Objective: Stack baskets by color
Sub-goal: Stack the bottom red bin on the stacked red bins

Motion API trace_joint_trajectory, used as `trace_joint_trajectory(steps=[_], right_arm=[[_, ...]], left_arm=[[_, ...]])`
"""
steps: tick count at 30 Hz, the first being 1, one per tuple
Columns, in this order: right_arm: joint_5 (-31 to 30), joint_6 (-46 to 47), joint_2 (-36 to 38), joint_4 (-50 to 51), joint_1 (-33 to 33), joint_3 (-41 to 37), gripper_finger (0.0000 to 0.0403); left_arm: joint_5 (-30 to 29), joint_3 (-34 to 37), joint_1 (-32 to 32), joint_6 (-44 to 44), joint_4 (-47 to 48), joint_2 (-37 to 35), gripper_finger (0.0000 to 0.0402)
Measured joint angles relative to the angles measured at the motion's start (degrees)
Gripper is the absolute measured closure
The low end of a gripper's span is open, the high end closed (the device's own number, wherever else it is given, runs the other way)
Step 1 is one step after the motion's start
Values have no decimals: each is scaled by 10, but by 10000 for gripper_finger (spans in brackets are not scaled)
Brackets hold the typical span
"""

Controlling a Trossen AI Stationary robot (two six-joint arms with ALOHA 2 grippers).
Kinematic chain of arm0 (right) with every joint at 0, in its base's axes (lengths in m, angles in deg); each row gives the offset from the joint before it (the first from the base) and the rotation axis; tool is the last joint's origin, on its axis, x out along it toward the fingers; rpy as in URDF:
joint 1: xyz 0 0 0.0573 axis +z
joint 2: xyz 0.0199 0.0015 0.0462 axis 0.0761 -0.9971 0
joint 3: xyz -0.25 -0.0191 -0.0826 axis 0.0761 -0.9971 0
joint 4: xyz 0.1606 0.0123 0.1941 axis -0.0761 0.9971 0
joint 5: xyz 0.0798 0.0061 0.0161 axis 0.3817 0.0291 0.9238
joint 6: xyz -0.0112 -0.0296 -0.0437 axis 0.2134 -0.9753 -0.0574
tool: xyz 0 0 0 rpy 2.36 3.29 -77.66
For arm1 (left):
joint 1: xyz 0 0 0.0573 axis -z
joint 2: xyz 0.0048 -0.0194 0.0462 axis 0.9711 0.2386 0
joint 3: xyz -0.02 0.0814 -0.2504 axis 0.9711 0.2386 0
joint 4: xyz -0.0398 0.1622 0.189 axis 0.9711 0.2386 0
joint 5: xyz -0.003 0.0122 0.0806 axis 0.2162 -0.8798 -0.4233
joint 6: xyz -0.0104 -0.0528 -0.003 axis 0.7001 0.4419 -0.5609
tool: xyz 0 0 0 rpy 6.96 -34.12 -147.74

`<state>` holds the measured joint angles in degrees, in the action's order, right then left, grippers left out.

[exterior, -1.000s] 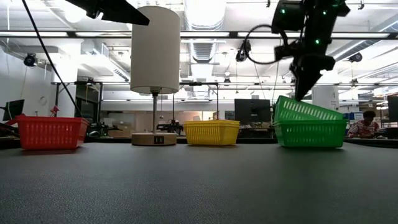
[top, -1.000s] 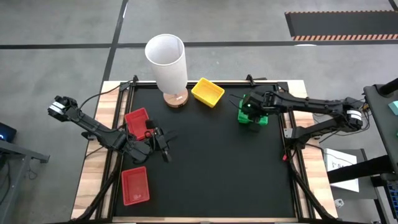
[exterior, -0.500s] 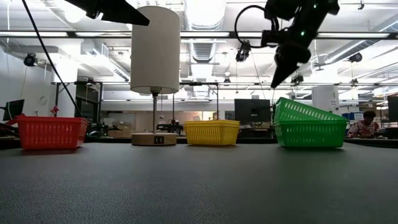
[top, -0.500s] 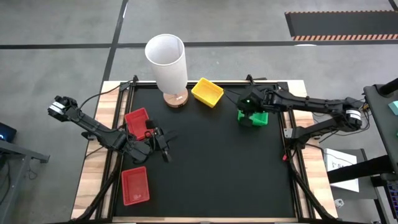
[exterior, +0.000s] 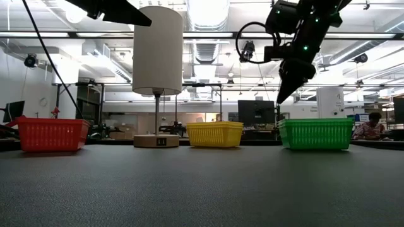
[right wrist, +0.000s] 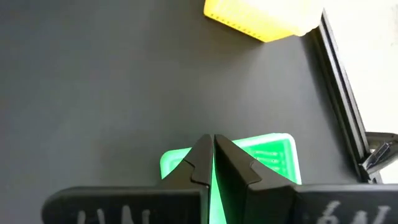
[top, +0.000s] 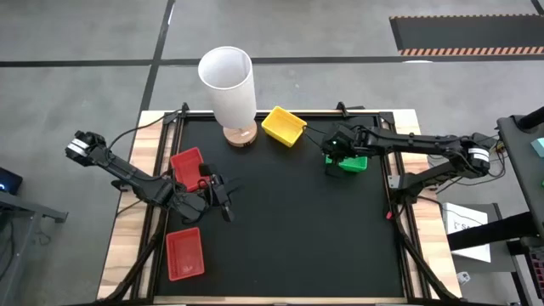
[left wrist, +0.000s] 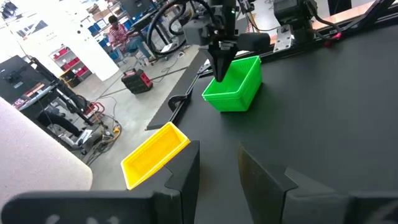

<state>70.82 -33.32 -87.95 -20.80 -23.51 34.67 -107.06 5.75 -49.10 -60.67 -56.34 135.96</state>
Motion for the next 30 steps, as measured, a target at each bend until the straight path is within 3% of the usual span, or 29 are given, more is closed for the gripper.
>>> trace_joint_trajectory(steps=[5, 12, 22, 30], right_arm=[[3, 32, 14, 1, 12, 0, 394], [5, 77, 19, -23, 84, -3, 394], [0, 112, 17, -159, 229, -10, 394], [0, 111, 17, -330, 316, -72, 394]], left_arm=[[0, 1, 0, 0, 0, 0, 309], [0, 4, 0, 0, 0, 0, 309], [0, 5, 0, 2, 0, 0, 309], [0, 5, 0, 5, 0, 0, 309]])
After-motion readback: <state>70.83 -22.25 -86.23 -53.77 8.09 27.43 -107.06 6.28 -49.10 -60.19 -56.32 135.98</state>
